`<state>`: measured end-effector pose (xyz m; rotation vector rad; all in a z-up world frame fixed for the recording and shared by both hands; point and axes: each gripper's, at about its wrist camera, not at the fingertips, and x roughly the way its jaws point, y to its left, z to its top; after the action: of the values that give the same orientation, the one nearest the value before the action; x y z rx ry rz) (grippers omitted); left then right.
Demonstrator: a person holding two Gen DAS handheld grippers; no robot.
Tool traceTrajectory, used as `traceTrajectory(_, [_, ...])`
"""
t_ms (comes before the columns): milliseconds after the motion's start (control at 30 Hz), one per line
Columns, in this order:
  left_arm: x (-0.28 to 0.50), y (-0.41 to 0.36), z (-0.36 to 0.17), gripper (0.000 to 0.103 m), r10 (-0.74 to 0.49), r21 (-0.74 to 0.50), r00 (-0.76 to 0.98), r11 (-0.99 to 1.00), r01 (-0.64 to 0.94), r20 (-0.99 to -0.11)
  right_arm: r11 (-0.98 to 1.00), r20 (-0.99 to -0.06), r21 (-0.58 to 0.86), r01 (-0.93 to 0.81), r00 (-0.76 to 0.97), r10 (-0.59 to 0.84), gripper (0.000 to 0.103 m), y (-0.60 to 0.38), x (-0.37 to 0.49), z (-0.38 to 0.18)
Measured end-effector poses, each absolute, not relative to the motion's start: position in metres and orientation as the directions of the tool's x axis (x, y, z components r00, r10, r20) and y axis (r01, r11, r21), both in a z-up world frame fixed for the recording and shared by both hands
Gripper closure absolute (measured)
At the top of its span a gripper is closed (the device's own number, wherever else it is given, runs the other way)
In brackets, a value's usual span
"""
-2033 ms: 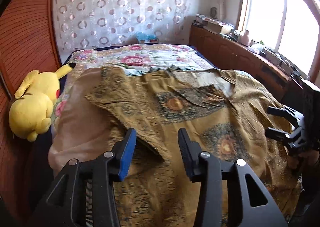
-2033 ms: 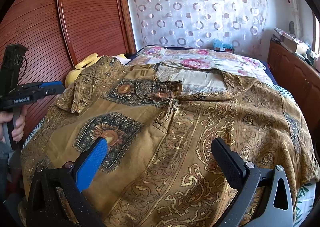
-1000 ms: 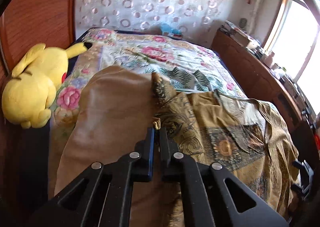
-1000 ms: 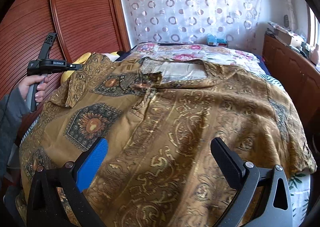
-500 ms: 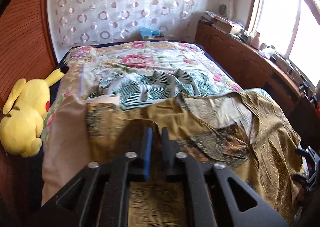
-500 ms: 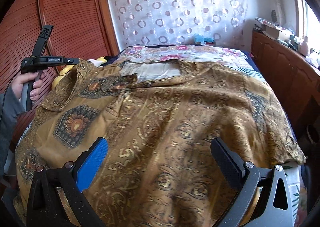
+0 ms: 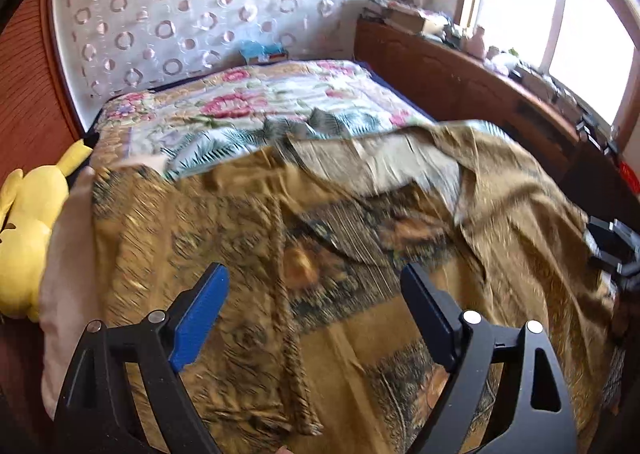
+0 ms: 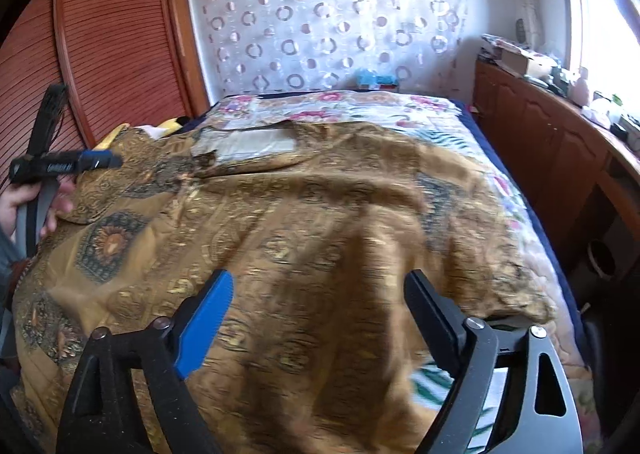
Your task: Fold small clothes
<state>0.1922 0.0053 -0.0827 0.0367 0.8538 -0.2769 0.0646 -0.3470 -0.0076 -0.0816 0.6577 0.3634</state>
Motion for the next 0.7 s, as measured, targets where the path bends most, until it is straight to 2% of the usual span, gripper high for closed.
traceTrajectory(333, [0.188,-0.019,-0.115,0.015,-0.199,-0.035,0.548,0.955,0.295,-0.813,0.965,-0.623,0.020,-0.263,0.751,0.218,0.019,-0.387,0.067,0.001])
traceTrajectory(467, [0.186,-0.022,-0.118,0.014,-0.183,-0.011,0.552,0.954,0.299,-0.814,0.971,-0.640,0.012,-0.237,0.744,0.190,0.030,-0.392,0.072,0.002])
traceTrajectory(500, [0.186,-0.023,-0.118,0.012,-0.180,-0.002,0.555,0.952,0.306,-0.812,0.973,-0.645,0.007,-0.231,0.743,0.180,0.035,-0.394,0.073,0.002])
traceTrajectory(633, [0.185,-0.024,-0.122,0.000,-0.199,-0.005,0.567,0.946,0.324,-0.799,0.979,-0.662,0.002,-0.202,0.734,0.152,0.038,-0.395,0.076,0.005])
traceTrajectory(700, [0.186,-0.025,-0.123,0.000,-0.199,-0.006,0.566,0.946,0.324,-0.800,0.982,-0.670,0.008,-0.189,0.728,0.145,0.038,-0.388,0.079,0.009])
